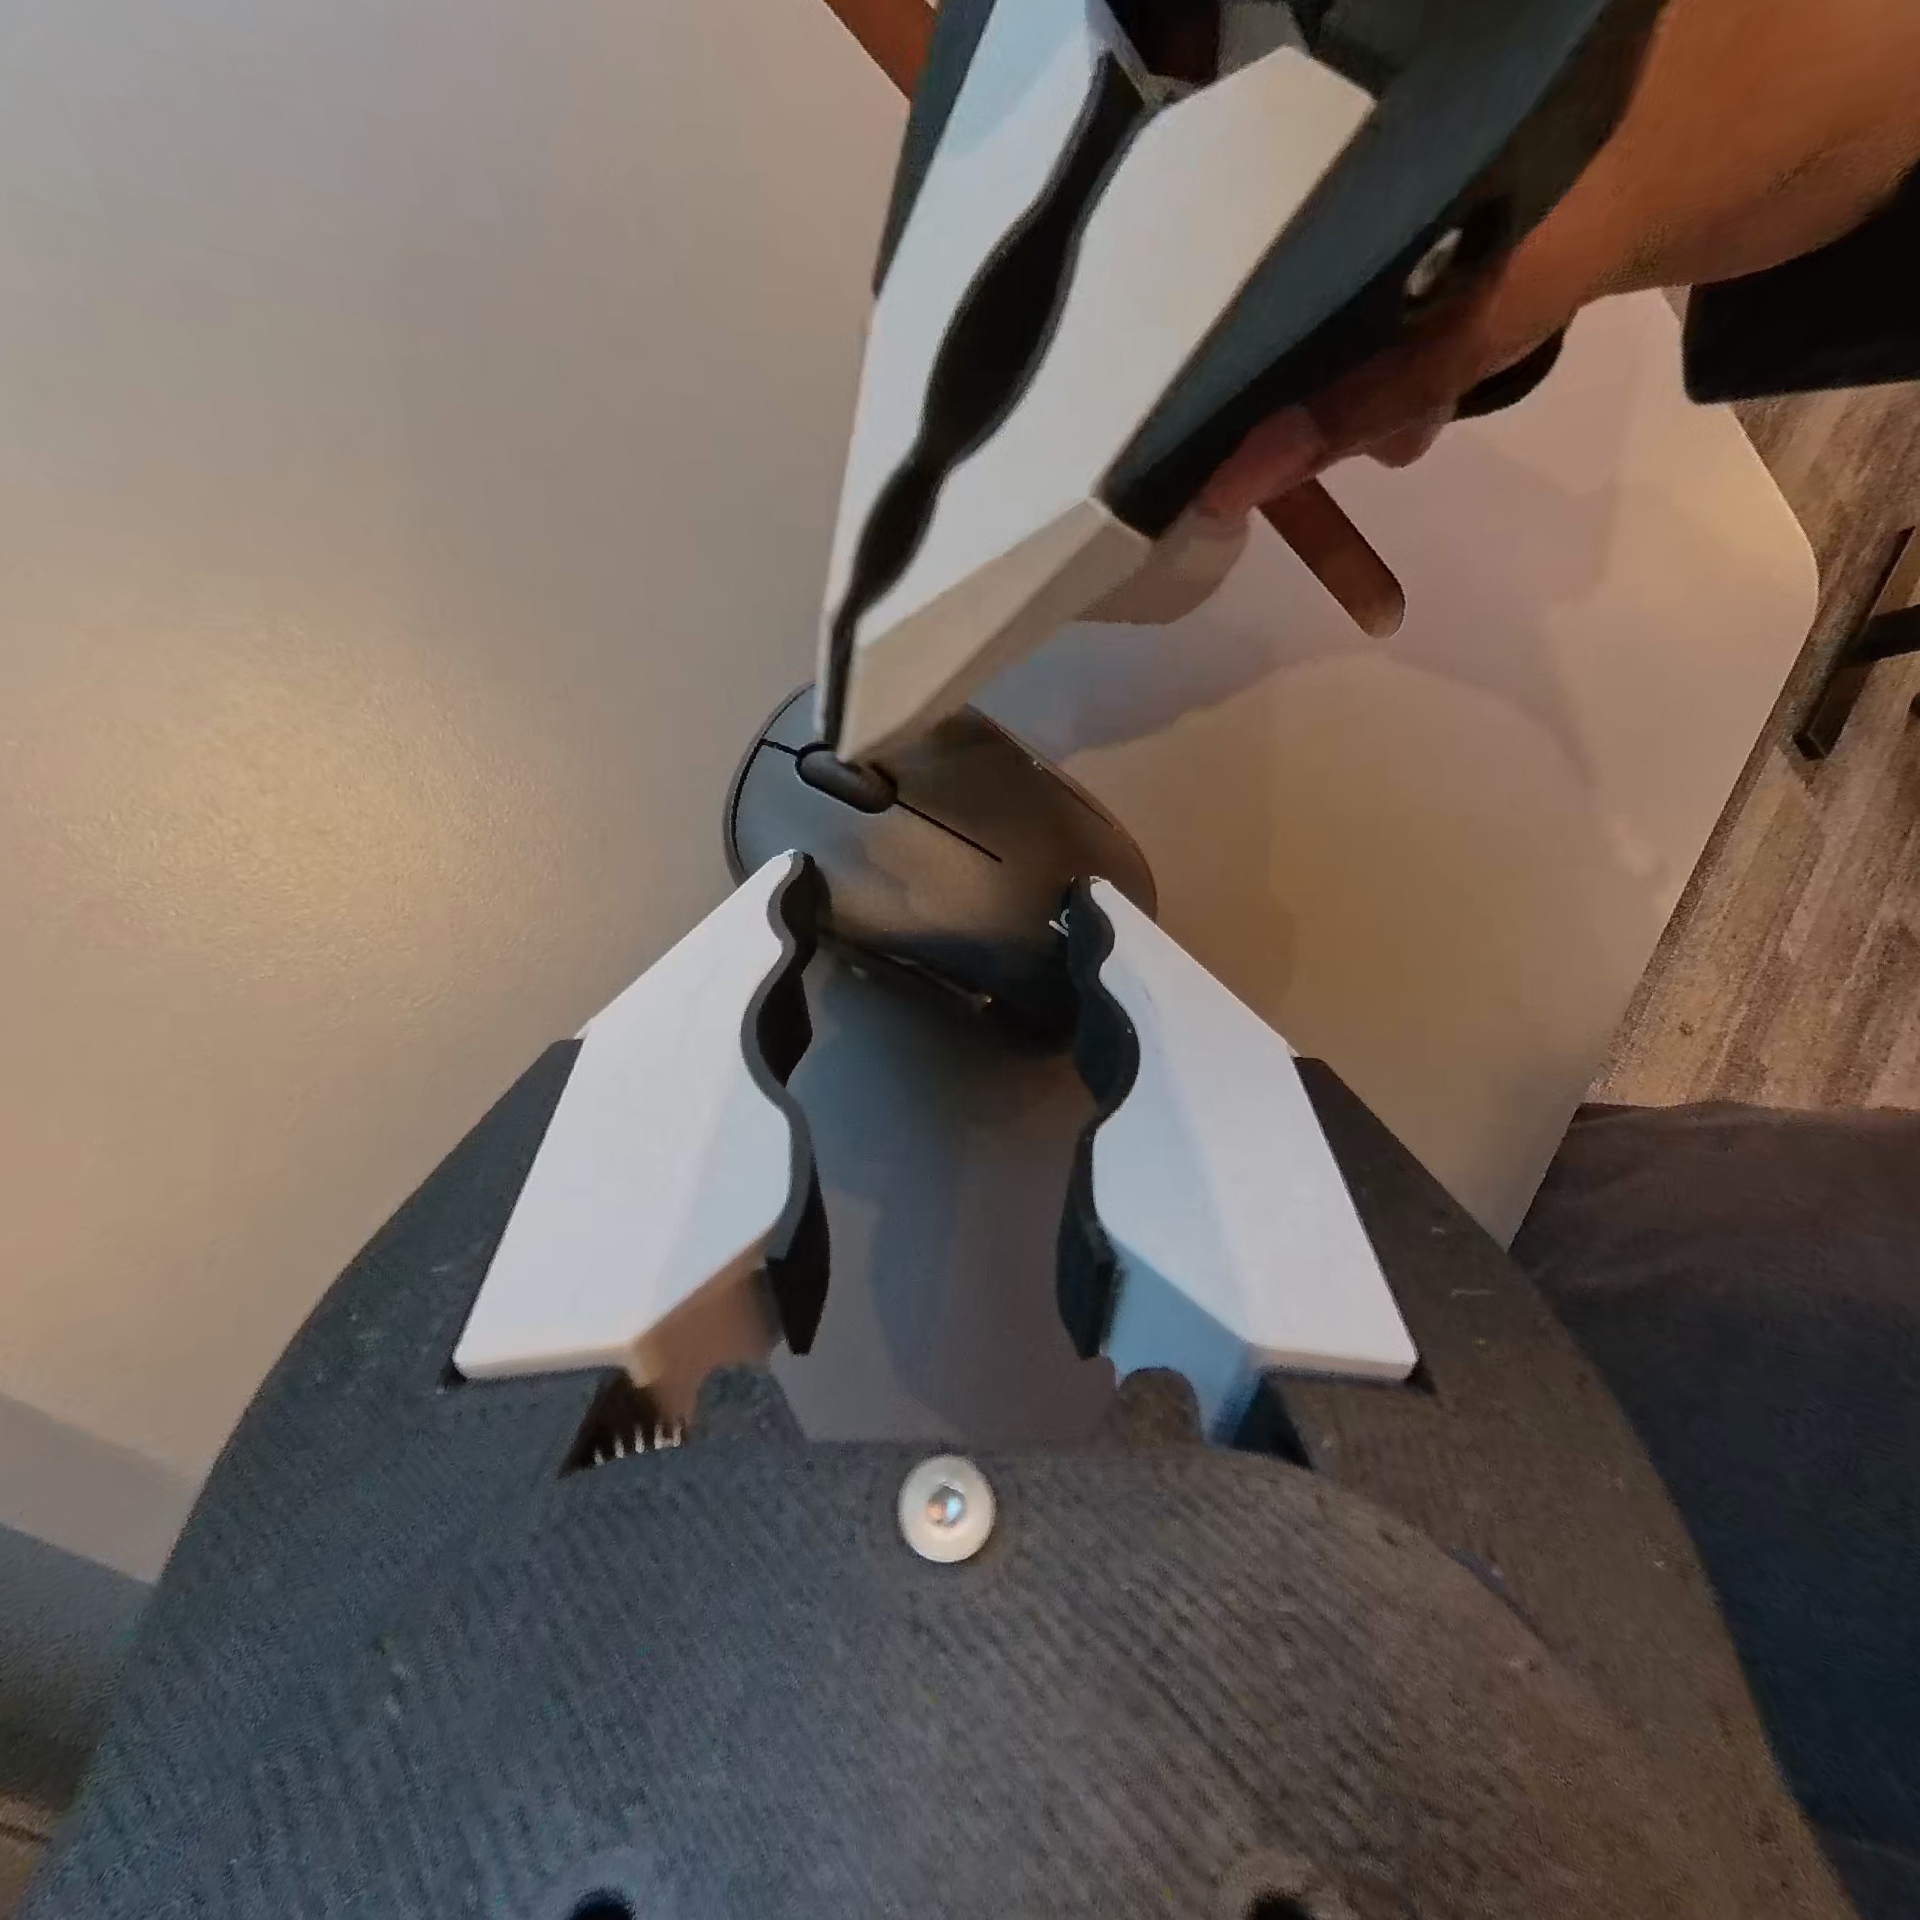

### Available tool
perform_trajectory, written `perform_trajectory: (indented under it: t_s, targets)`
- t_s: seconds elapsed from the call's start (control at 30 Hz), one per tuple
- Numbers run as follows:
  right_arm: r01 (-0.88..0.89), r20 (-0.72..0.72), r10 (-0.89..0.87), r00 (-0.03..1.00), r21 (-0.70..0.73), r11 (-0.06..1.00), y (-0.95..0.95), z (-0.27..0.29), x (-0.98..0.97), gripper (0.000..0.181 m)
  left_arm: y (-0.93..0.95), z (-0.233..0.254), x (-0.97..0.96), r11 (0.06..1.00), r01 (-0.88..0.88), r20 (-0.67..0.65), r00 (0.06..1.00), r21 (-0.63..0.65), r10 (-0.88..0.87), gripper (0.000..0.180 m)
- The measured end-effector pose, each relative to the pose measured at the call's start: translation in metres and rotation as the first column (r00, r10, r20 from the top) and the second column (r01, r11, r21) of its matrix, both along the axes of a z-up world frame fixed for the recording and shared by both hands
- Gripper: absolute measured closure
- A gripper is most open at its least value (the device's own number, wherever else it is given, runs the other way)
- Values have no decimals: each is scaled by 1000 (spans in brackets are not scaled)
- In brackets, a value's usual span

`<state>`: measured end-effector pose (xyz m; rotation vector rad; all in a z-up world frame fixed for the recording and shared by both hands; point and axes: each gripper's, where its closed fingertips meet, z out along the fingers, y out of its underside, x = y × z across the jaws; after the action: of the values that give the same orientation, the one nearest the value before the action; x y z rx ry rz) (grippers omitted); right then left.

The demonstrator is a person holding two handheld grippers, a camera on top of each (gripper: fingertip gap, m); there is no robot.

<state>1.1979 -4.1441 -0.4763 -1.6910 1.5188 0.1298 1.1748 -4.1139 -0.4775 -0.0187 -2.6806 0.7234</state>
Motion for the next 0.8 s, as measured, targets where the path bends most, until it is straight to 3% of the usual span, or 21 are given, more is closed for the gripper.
perform_trajectory:
  t_s: [0.33, 0.5, 0.67, 0.8]
  targets:
    - [8, -31, -10, 999, -39, 999, 14, 14, -20, 181, -1, 0, 0, 1000, 11, 5, 1000, 3, -11, 131]
    - [302, 83, -298, 951, -34, 953, 14, 55, -39, 181, -1, 26, -1, 995, 42, -21, 999, -88, -44, 132]
    - [586, 90, -582, 808, -22, 810, 49, 75, -97, 181, 16, 77, -5, 972, 77, -25, 996, -222, -85, 132]
    - [725, 96, -721, 686, -10, 689, 114, 87, -155, 181, 45, 103, -26, 959, 53, -143, 985, -277, -96, 132]
